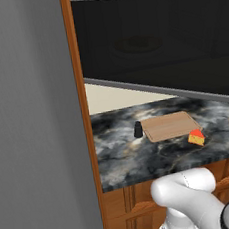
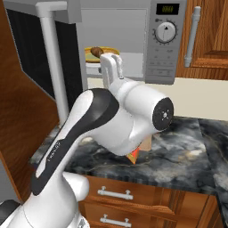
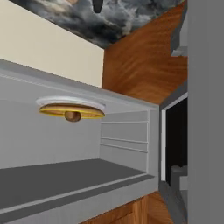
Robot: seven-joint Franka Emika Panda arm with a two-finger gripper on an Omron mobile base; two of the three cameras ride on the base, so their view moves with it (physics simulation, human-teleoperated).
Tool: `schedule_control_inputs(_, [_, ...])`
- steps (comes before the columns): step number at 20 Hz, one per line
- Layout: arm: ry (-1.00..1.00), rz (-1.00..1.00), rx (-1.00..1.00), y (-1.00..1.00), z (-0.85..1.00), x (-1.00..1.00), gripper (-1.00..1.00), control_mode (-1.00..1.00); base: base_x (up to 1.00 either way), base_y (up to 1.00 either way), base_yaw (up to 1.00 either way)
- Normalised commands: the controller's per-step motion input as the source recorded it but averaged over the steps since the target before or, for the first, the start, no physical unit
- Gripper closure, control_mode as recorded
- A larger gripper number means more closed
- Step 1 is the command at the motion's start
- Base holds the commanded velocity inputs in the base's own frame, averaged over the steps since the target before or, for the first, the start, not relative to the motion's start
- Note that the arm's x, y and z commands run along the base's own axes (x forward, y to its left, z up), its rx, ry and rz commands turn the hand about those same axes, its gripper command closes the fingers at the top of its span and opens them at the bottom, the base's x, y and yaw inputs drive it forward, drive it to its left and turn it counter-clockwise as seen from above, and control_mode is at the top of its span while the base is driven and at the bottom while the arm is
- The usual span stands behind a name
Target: Retrieve the reheated potato from the microwave, then place the potato, cheese, and condiment on the cutting board.
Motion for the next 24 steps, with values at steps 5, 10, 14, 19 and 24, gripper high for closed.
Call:
schedule_control_inputs(5, [-0.04, 0.24, 0.01, 0.2, 0.0, -0.08, -1.0, -1.0, 0.0, 0.0, 0.0])
schedule_control_inputs(10, [-0.08, 0.23, 0.0, 0.26, 0.0, -0.2, -1.0, -1.0, 0.0, 0.0, 0.0])
schedule_control_inputs(14, [-0.08, 0.21, 0.0, 0.3, 0.01, -0.33, -1.0, -1.0, 0.0, 0.0, 0.0])
schedule_control_inputs(19, [-0.05, 0.15, -0.02, 0.43, 0.05, -0.37, -1.0, -1.0, 0.0, 0.0, 0.0])
schedule_control_inputs(24, [0.0, 0.05, -0.03, 0.42, 0.09, -0.37, -1.0, -1.0, 0.0, 0.0, 0.0])
